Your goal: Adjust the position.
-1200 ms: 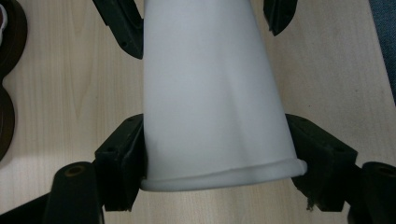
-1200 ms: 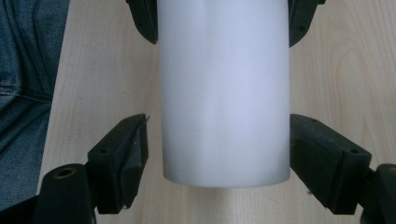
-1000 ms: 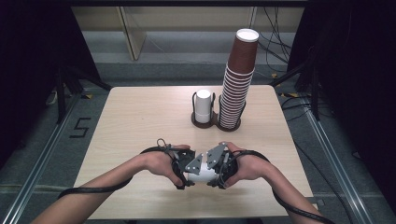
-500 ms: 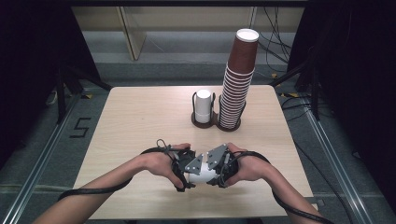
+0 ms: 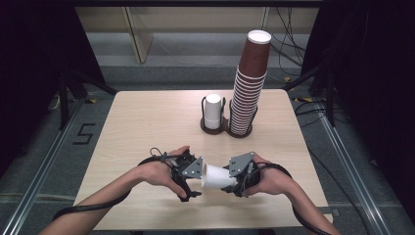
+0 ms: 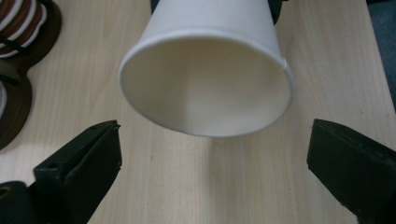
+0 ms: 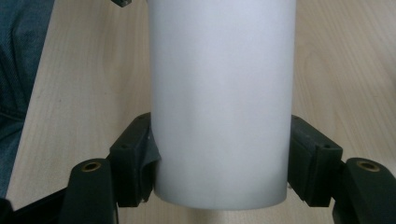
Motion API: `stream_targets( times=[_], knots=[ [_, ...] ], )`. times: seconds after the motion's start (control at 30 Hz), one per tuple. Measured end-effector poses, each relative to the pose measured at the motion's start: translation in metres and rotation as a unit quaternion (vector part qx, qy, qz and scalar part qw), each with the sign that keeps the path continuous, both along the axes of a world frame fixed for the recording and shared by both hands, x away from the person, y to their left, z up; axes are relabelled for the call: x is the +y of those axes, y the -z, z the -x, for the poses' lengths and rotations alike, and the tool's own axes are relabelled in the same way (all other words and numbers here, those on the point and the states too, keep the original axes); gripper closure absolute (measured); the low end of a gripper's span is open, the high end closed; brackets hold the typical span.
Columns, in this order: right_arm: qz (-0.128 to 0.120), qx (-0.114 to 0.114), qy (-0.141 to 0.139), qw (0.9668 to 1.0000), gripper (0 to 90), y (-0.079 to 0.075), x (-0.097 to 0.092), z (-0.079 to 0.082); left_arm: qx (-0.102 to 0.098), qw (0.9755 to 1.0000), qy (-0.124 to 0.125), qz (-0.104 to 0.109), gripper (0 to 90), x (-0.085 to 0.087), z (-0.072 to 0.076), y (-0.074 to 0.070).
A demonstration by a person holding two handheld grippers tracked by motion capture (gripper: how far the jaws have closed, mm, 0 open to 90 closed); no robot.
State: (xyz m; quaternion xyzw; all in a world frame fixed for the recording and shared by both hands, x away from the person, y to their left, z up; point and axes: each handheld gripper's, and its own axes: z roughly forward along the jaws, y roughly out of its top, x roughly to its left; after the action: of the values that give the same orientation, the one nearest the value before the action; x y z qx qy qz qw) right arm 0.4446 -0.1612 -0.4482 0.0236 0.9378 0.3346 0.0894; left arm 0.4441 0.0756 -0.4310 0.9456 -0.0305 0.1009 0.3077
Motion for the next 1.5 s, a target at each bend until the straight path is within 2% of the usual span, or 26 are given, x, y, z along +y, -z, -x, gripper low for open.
stream_targets(
  times=[0.07, 0.1, 0.13, 0.17, 0.3, 0.33, 0.37, 0.4, 0.43, 0.47, 0.5, 0.53, 0.57, 0.63, 0.67, 0.77, 0.83, 0.97, 1.0, 1.03, 1.07, 1.13, 1.27, 1.3, 1.4, 1.5],
  knots=[
    [-0.018, -0.007, 0.004, 0.9998, 34.2, 0.002, -0.003, 0.0, -0.007, 0.9998, -0.009, 0.015, 4.0, 0.003, 0.0, 0.001],
    [-0.027, 0.0, 0.013, 0.9996, 34.1, 0.004, -0.005, 0.001, -0.004, 0.9996, -0.015, 0.025, 4.8, 0.004, 0.0, 0.002],
    [-0.032, 0.01, 0.026, 0.9991, 34.1, 0.006, -0.006, 0.004, -0.004, 0.9996, -0.014, 0.024, 5.1, 0.005, 0.0, 0.001],
    [-0.037, -0.009, 0.014, 0.9992, 34.1, 0.007, -0.006, 0.002, -0.003, 0.9997, -0.01, 0.021, 5.1, 0.006, -0.001, 0.001],
    [-0.044, -0.007, 0.018, 0.9989, 34.0, 0.014, -0.007, 0.004, 0.008, 0.9992, -0.013, 0.037, 5.1, 0.007, -0.001, 0.0],
    [-0.046, -0.005, 0.017, 0.9988, 34.0, 0.015, -0.007, 0.004, 0.011, 0.9991, -0.012, 0.039, 5.1, 0.008, -0.001, 0.0],
    [-0.048, 0.014, 0.033, 0.9982, 34.0, 0.016, -0.008, 0.007, 0.012, 0.9991, -0.01, 0.04, 5.0, 0.007, -0.001, -0.001],
    [-0.051, 0.013, 0.035, 0.998, 34.1, 0.016, -0.008, 0.007, 0.015, 0.9987, -0.01, 0.048, 4.6, 0.007, -0.001, 0.0],
    [-0.056, 0.002, 0.023, 0.9982, 34.0, 0.017, -0.007, 0.005, 0.018, 0.9984, -0.013, 0.051, 4.5, 0.007, -0.001, -0.001],
    [-0.061, 0.001, 0.028, 0.9977, 34.0, 0.017, -0.008, 0.005, 0.019, 0.9984, -0.01, 0.053, 4.5, 0.007, -0.001, -0.001],
    [-0.073, -0.009, 0.029, 0.9969, 34.0, 0.016, -0.009, 0.005, 0.024, 0.9972, -0.013, 0.07, 4.4, 0.006, -0.001, 0.0],
    [-0.073, -0.009, 0.029, 0.9969, 34.0, 0.016, -0.009, 0.005, 0.024, 0.9972, -0.013, 0.07, 4.4, 0.006, -0.001, 0.0],
    [-0.079, 0.003, 0.038, 0.9962, 34.1, 0.017, -0.009, 0.006, 0.024, 0.9972, -0.013, 0.07, 4.4, 0.006, -0.001, -0.001],
    [-0.089, -0.002, 0.039, 0.9953, 34.0, 0.018, -0.009, 0.007, 0.024, 0.9966, -0.011, 0.078, 4.8, 0.005, -0.002, 0.0],
    [-0.09, -0.016, 0.036, 0.9951, 34.0, 0.018, -0.01, 0.006, 0.022, 0.9967, -0.01, 0.077, 5.0, 0.005, -0.002, 0.001],
    [-0.105, -0.011, 0.042, 0.9935, 34.0, 0.02, -0.011, 0.007, 0.021, 0.996, -0.008, 0.086, 5.3, 0.004, -0.003, 0.001],
    [-0.107, -0.017, 0.043, 0.9931, 34.0, 0.021, -0.011, 0.008, 0.025, 0.9954, -0.009, 0.092, 5.3, 0.002, -0.004, 0.0],
    [-0.114, -0.001, 0.053, 0.9921, 34.0, 0.023, -0.009, 0.012, 0.029, 0.9948, -0.013, 0.097, 5.3, 0.001, -0.006, 0.001],
    [-0.117, -0.006, 0.047, 0.9921, 34.0, 0.023, -0.008, 0.012, 0.046, 0.9933, -0.035, 0.1, 5.3, 0.001, -0.003, 0.002],
    [-0.117, -0.006, 0.047, 0.9921, 34.0, 0.023, -0.008, 0.012, 0.046, 0.9933, -0.035, 0.1, 5.2, 0.001, -0.003, 0.002],
    [-0.119, -0.023, 0.043, 0.9916, 34.1, 0.023, -0.008, 0.011, 0.041, 0.9932, -0.036, 0.103, 5.0, 0.001, -0.005, 0.002],
    [-0.12, -0.025, 0.04, 0.9917, 34.1, 0.023, -0.007, 0.011, 0.045, 0.993, -0.036, 0.104, 5.0, 0.001, -0.007, 0.002],
    [-0.121, -0.014, 0.041, 0.9917, 34.1, 0.023, -0.006, 0.012, 0.051, 0.9924, -0.037, 0.105, 4.8, -0.001, -0.008, 0.002],
    [-0.122, -0.024, 0.038, 0.9915, 34.1, 0.023, -0.006, 0.011, 0.056, 0.9914, -0.039, 0.111, 4.8, -0.002, -0.008, 0.002],
    [-0.122, -0.028, 0.036, 0.9914, 34.1, 0.021, -0.005, 0.012, 0.06, 0.9911, -0.037, 0.112, 4.8, -0.004, -0.009, 0.002],
    [-0.125, -0.016, 0.04, 0.9912, 34.1, 0.022, -0.004, 0.013, 0.063, 0.9913, -0.032, 0.111, 5.0, -0.006, -0.009, 0.003]
  ],
)
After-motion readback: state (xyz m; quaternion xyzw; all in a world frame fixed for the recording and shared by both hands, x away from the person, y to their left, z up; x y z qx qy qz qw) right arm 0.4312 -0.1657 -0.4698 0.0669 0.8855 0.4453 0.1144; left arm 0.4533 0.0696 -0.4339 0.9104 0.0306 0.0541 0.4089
